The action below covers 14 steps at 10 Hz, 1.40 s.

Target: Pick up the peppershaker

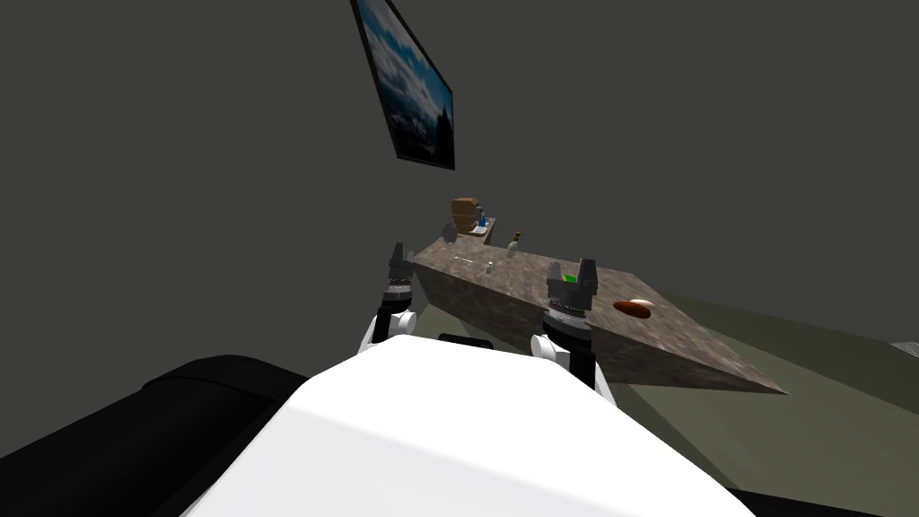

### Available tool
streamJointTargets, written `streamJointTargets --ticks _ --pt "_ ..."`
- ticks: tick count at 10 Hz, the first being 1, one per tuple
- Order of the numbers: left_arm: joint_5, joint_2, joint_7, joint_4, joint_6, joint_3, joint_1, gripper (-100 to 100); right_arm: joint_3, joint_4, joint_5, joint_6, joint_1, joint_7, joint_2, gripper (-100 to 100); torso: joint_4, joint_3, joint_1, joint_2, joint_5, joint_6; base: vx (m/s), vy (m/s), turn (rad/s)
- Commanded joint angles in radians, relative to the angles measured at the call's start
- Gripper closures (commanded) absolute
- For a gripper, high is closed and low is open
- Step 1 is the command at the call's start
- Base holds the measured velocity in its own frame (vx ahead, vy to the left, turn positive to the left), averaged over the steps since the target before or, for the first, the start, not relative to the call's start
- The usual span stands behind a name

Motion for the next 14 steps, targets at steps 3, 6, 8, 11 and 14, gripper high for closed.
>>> streamJointTargets --ticks 3,6,8,11,14 --pt "0.0 0.0 0.0 0.0 0.0 0.0 0.0 0 -0.005 0.052 0.047 0.017 -0.004 0.039 -0.078 -100 0.0 0.0 0.001 0.001 0.0 0.0 -0.015 0.029 0.03" --pt "0.0 0.0 0.0 0.0 0.0 0.0 0.0 0 -0.012 0.12 0.113 0.041 -0.004 0.091 -0.12 -100 0.001 0.002 0.003 0.003 0.001 0.0 -0.044 0.052 0.051" --pt "0.0 0.0 0.0 0.0 0.0 0.0 0.0 0 -0.017 0.159 0.152 0.056 -0.003 0.121 -0.135 -100 0.001 0.002 0.003 0.003 0.001 0.0 -0.048 0.037 0.055" --pt "0.0 0.0 0.0 0.0 0.0 0.0 0.0 0 -0.025 0.223 0.215 0.079 -0.004 0.17 -0.153 -100 0.001 0.002 0.002 0.003 0.0 0.0 -0.046 0.032 0.047" --pt "0.0 0.0 0.0 0.0 0.0 0.0 0.0 0 -0.033 0.291 0.277 0.102 -0.01 0.222 -0.169 -100 0.001 0.001 0.002 0.002 0.001 0.0 -0.029 0.042 0.05"
